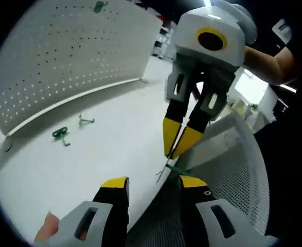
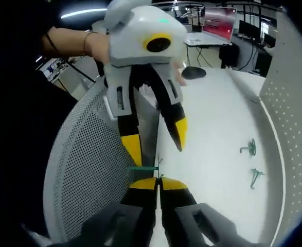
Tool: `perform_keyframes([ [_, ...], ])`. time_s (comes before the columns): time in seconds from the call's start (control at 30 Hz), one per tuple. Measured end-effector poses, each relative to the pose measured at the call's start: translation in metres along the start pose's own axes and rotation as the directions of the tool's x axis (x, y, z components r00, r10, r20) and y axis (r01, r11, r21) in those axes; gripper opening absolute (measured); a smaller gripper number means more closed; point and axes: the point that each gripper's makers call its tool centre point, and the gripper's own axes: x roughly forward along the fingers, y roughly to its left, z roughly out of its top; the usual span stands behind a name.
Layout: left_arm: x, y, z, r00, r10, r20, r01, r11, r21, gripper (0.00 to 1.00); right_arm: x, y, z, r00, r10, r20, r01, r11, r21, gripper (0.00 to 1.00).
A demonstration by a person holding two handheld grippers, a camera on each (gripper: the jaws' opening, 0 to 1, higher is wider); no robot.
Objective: Insert the hook assembly into the mounting plate slot until the hook locks in place.
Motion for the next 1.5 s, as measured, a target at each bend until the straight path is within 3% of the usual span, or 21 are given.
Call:
perform_keyframes([
  [0.37, 0.004, -0.015, -0.007, 0.996, -0.058, -0.066, 0.062, 0.997, 0.056, 0.09, 0.009, 0.011, 0.005, 0.993, 0.082, -0.089, -0.092, 0.989, -0.112, 0.00],
  [0.6, 0.004, -0.016, -0.012, 0.994, -0.062, -0.088, 0.069, 0.994, 0.084, 0.06, 0.010, 0.011, 0.006, 0.990, 0.102, -0.100, -0.114, 0.985, -0.125, 0.00],
  [0.77, 0.002, -0.016, -0.012, 0.994, -0.045, -0.099, 0.063, 0.981, 0.183, 0.02, 0.010, 0.009, 0.009, 0.994, 0.081, -0.072, -0.091, 0.986, -0.141, 0.00],
  [0.9, 0.000, -0.013, -0.009, 0.995, -0.043, -0.095, 0.059, 0.983, 0.172, 0.01, 0.006, 0.006, 0.011, 0.998, 0.065, -0.019, -0.067, 0.992, -0.104, 0.00],
  [1.07, -0.004, -0.009, 0.006, 0.999, -0.036, -0.024, 0.038, 0.992, 0.117, 0.01, -0.006, -0.005, 0.017, 0.998, 0.015, 0.067, -0.014, 1.000, -0.027, 0.01],
  [1.13, -0.007, 0.000, 0.012, 1.000, 0.004, 0.005, -0.005, 0.996, 0.086, 0.01, -0.014, -0.010, 0.018, 0.993, -0.016, 0.117, 0.012, 0.999, 0.032, 0.07],
  [1.3, -0.023, 0.028, 0.025, 0.991, 0.114, 0.076, -0.115, 0.993, 0.001, 0.01, -0.041, -0.027, 0.012, 0.967, -0.135, 0.217, 0.096, 0.978, 0.184, 0.09],
  [1.47, -0.041, 0.052, 0.037, 0.963, 0.227, 0.146, -0.214, 0.972, -0.102, 0.01, -0.068, -0.042, 0.008, 0.901, -0.296, 0.318, 0.169, 0.913, 0.370, 0.13],
  [1.5, -0.046, 0.057, 0.041, 0.953, 0.254, 0.165, -0.238, 0.965, -0.111, 0.01, -0.075, -0.045, 0.008, 0.879, -0.334, 0.340, 0.178, 0.892, 0.416, 0.13],
])
